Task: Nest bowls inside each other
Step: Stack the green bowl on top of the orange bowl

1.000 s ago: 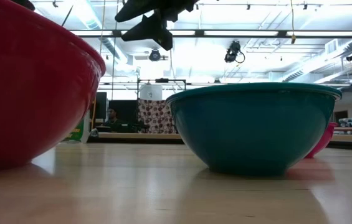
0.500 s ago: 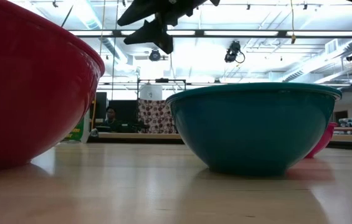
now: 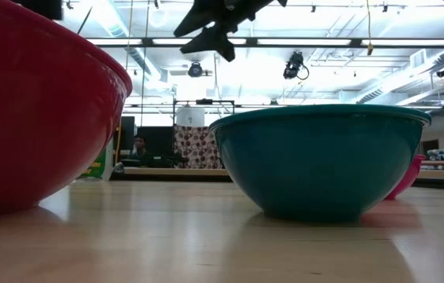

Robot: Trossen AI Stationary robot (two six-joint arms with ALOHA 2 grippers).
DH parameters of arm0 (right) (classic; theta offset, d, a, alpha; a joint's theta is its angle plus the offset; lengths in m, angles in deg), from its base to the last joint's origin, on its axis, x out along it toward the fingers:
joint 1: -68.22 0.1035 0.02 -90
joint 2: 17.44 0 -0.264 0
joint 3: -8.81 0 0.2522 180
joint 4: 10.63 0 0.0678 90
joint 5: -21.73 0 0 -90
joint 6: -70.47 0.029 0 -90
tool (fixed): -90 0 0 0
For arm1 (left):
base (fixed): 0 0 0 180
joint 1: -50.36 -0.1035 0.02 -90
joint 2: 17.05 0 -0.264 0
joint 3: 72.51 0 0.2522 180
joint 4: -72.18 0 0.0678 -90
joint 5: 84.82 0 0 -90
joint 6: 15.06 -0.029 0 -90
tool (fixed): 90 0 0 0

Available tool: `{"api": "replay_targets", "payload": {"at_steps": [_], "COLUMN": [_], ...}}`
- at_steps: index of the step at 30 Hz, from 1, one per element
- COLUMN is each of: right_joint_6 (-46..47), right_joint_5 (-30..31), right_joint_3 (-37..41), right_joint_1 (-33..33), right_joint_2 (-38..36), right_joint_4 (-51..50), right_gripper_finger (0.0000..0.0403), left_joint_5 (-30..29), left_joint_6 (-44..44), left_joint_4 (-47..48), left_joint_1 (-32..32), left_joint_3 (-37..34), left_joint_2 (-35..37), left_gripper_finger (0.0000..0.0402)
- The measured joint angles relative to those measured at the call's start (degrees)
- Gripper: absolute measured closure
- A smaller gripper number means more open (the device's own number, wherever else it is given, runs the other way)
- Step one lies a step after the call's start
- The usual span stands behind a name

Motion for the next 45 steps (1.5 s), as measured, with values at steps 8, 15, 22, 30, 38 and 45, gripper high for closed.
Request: {"api": "replay_targets", "payload": {"at_steps": [8,15,22,30,38,45], "right_joint_6": [-1.7,-1.8,-3.1,-4.9,-5.0,-3.0], "right_joint_5": [0.8,0.8,4.0,6.9,10.2,16.0], "right_joint_3": [0.0,0.0,0.0,0.0,5.9,21.0], "right_joint_1": [-2.0,-4.1,-7.0,-11.3,-15.9,-21.6], "right_joint_2": [-0.9,-0.9,-3.3,-5.2,-6.5,-12.8], "right_joint_4": [-0.5,-1.8,-6.2,-12.0,-16.1,-13.7], "right_gripper_finger": [0.0222,0.0222,0.0222,0.0222,0.0222,0.0221], "left_joint_5": [0.0,0.1,-0.8,1.3,2.2,4.9], "left_joint_6": [-12.9,-22.4,-30.7,-34.6,-29.8,-21.1], "left_joint_4": [-4.1,-7.9,-13.6,-24.9,-41.4,-49.9], "left_joint_1": [-8.0,-14.2,-18.6,-24.5,-28.7,-27.5], "left_joint_3": [0.0,-0.6,-4.3,-12.5,-25.6,-34.6], "left_joint_2": [1.4,2.1,3.3,6.0,11.8,18.1], "left_gripper_finger": [0.0221,0.0221,0.0221,0.0221,0.0221,0.0221]}}
